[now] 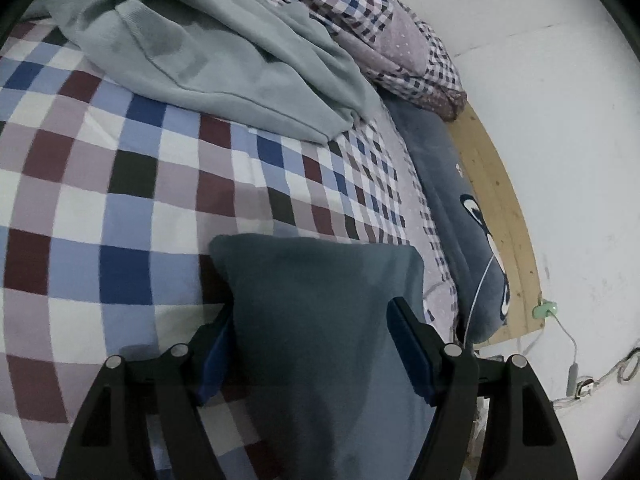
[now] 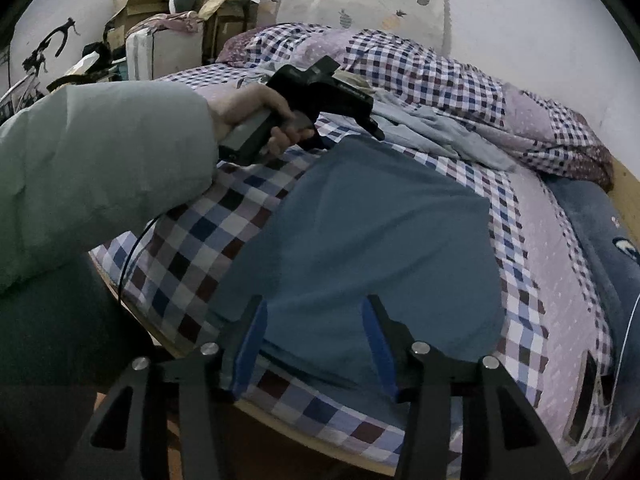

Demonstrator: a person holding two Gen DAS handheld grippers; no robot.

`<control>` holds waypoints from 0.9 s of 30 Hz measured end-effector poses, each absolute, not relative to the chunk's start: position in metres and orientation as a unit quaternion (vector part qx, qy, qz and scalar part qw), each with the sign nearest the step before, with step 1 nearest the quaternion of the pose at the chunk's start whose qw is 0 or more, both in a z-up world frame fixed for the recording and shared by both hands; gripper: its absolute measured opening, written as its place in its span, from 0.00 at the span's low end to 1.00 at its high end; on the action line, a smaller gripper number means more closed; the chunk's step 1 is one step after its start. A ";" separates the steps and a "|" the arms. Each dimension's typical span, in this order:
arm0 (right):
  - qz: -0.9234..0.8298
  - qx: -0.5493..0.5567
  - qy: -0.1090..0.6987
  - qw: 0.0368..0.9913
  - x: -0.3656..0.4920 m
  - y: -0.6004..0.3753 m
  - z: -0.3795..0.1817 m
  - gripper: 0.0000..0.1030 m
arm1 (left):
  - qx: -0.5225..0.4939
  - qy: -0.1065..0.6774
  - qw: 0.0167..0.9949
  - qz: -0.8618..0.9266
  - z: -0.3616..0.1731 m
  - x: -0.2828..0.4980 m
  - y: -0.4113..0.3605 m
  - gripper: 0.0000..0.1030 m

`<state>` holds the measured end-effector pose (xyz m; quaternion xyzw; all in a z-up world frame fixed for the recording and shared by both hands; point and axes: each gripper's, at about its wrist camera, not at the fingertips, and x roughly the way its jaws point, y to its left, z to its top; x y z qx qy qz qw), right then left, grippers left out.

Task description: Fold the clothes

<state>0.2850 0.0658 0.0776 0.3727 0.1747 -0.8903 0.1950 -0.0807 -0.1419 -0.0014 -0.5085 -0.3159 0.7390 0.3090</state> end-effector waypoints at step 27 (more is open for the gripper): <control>-0.925 0.316 0.202 0.061 0.273 -0.044 0.057 0.69 | -0.440 -0.280 0.350 0.778 0.112 -0.045 -0.127 0.20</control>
